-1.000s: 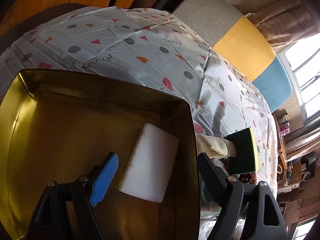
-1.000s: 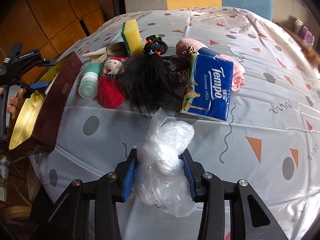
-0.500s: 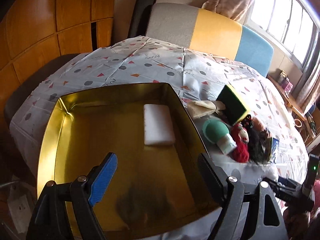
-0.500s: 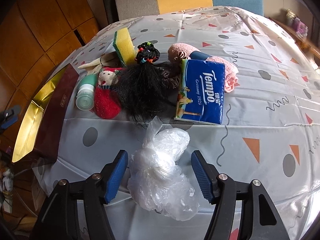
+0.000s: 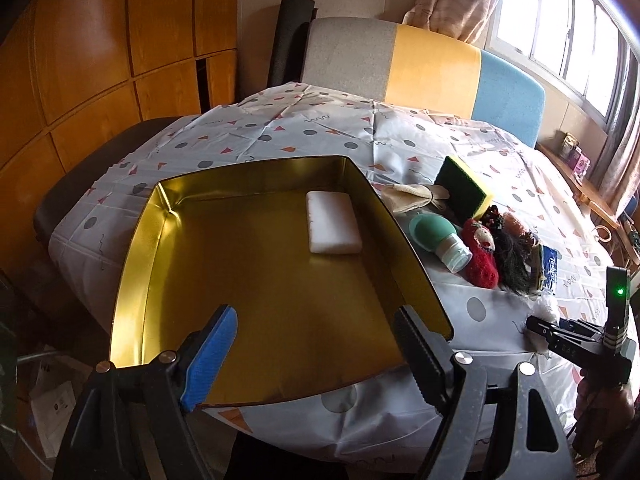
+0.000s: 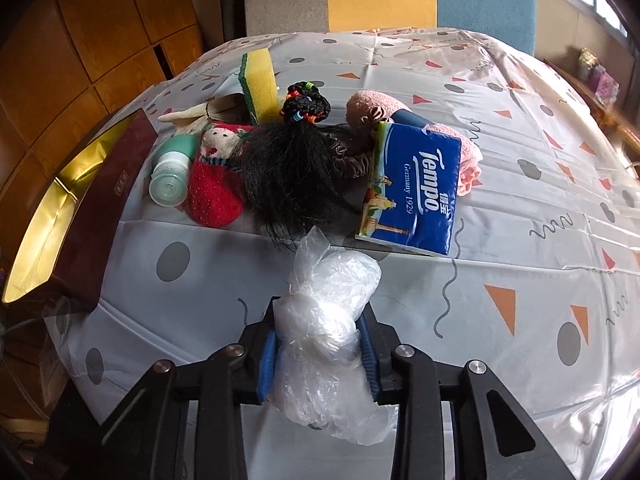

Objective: Organize soft objects
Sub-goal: 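Carry the plastic bag into the gold tray and open the right gripper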

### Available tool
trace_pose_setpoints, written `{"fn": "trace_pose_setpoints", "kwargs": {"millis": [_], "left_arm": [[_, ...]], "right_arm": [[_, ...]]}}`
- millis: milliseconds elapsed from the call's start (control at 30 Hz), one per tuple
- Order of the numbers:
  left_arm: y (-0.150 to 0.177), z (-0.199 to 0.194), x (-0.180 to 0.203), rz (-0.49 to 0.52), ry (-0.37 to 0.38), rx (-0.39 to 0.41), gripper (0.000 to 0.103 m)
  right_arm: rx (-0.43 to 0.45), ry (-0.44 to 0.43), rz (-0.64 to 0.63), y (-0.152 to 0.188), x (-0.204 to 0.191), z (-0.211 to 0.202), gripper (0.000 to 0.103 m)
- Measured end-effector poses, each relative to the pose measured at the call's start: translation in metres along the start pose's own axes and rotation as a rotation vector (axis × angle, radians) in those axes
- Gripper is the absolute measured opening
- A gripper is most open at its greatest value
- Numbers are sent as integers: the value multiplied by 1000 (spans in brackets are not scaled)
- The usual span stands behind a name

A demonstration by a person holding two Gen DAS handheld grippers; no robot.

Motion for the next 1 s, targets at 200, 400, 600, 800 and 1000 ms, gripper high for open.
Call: {"fn": "trace_pose_setpoints", "kwargs": {"millis": [200, 400, 600, 800, 1000], "left_arm": [[3, -9, -15, -24, -54, 15, 80], [6, -20, -28, -44, -104, 31, 80], [10, -25, -40, -76, -136, 42, 80], [15, -24, -50, -110, -156, 40, 80], [20, -20, -61, -150, -168, 18, 80]], "right_arm": [[-2, 16, -24, 2, -4, 3, 35], [-5, 61, -40, 2, -9, 3, 35], [34, -23, -15, -12, -41, -22, 34], [64, -155, -146, -20, -115, -46, 35], [51, -268, -255, -23, -187, -50, 35]]}}
Point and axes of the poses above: each gripper's, at about its wrist camera, not at the fingertips, and z roughly the way its jaws point, x to its right, y to its underside, the point moved 5 cm from there along z, roughly the way its jaws point, and after that the axes turned 11 degrees about z, right-handed, at the moved point
